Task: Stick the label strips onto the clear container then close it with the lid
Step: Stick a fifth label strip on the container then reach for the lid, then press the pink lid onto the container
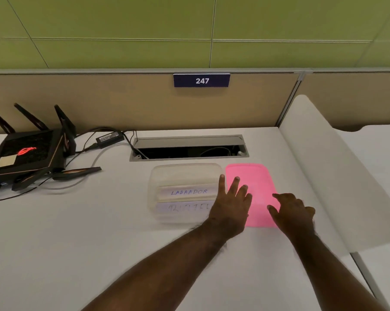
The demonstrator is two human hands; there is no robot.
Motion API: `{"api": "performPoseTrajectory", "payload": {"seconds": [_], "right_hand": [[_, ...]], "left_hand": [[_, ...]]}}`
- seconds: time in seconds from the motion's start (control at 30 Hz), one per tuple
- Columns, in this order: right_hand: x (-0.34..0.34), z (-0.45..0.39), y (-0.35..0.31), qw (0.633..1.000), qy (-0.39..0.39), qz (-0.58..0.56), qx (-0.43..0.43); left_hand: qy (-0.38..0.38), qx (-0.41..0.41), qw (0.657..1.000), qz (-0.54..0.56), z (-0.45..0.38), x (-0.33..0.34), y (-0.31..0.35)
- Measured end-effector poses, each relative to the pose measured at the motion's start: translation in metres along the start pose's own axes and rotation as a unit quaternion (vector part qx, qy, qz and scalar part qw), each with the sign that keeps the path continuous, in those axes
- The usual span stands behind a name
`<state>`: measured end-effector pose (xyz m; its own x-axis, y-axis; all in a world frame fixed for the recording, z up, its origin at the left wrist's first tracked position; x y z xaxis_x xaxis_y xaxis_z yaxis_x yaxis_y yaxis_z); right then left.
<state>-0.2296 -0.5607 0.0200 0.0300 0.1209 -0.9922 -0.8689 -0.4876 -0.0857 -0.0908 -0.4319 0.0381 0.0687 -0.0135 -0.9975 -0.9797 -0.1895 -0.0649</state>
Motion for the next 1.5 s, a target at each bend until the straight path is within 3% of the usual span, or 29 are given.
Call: {"api": "performPoseTrajectory", "payload": {"seconds": [0.2, 0.3, 0.4, 0.57, 0.67, 0.73, 0.87, 0.97, 1.03, 1.1, 1.23, 1.3, 1.33, 1.37, 1.43, 1.5], "right_hand": [[0.033, 0.017, 0.023, 0.996, -0.044, 0.013, 0.074], [0.04, 0.017, 0.025, 0.992, -0.045, -0.057, 0.103], [0.043, 0.011, 0.027, 0.983, -0.047, -0.107, 0.144], [0.045, 0.002, 0.036, 0.96, -0.076, -0.18, 0.198], [0.021, -0.001, 0.039, 0.96, -0.079, -0.212, 0.166], [-0.001, -0.005, 0.042, 0.956, -0.042, -0.251, 0.143], [-0.05, -0.007, 0.036, 0.881, 0.017, -0.468, 0.075], [-0.077, -0.007, 0.022, 0.833, 0.042, -0.552, 0.019], [-0.081, -0.011, 0.014, 0.839, 0.096, -0.536, 0.019], [-0.077, -0.017, 0.007, 0.851, 0.131, -0.505, 0.057], [-0.062, -0.023, -0.024, 0.849, 0.098, -0.516, 0.055], [-0.053, -0.022, -0.049, 0.868, 0.066, -0.491, 0.03], [-0.047, -0.021, -0.063, 0.881, 0.051, -0.47, 0.025], [-0.04, -0.02, -0.076, 0.892, 0.037, -0.45, 0.021], [-0.026, -0.017, -0.101, 0.906, 0.01, -0.422, 0.02], [-0.014, -0.014, -0.122, 0.91, -0.009, -0.413, 0.032]], "left_hand": [[-0.077, 0.045, 0.994, -0.057, 0.003, 0.015, 0.044], [-0.133, 0.054, 0.985, -0.095, 0.007, 0.021, 0.053], [-0.139, 0.047, 0.985, -0.085, 0.009, 0.03, 0.054], [-0.09, 0.038, 0.994, -0.058, 0.014, 0.036, 0.056], [-0.035, 0.015, 0.999, -0.008, 0.014, 0.031, 0.056], [0.025, 0.009, 0.999, 0.047, 0.01, 0.024, 0.054], [0.156, -0.002, 0.974, 0.162, 0.004, -0.007, 0.051], [0.266, -0.077, 0.926, 0.256, 0.007, -0.033, 0.038], [0.291, -0.112, 0.874, 0.373, 0.014, -0.048, 0.019], [0.282, -0.132, 0.809, 0.499, 0.024, -0.06, -0.006], [0.205, -0.225, 0.623, 0.72, 0.053, -0.056, -0.059], [0.185, -0.288, 0.575, 0.743, 0.073, -0.044, -0.087], [0.181, -0.332, 0.58, 0.722, 0.084, -0.035, -0.101], [0.174, -0.381, 0.615, 0.668, 0.095, -0.024, -0.114], [0.142, -0.45, 0.72, 0.51, 0.113, -0.006, -0.136], [0.121, -0.473, 0.759, 0.431, 0.123, 0.004, -0.148]]}}
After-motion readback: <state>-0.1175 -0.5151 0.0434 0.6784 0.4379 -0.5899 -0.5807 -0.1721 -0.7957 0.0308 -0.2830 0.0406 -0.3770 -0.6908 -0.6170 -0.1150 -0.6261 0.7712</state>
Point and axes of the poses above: each hand's wrist, its own z-axis away from the middle knuckle, its own x-axis out of the palm, y = z × x, the point moved 2 cm from there along -z, towards the middle knuckle, and after that the axes turned 1 degree about -x, right-handed, at the moved point
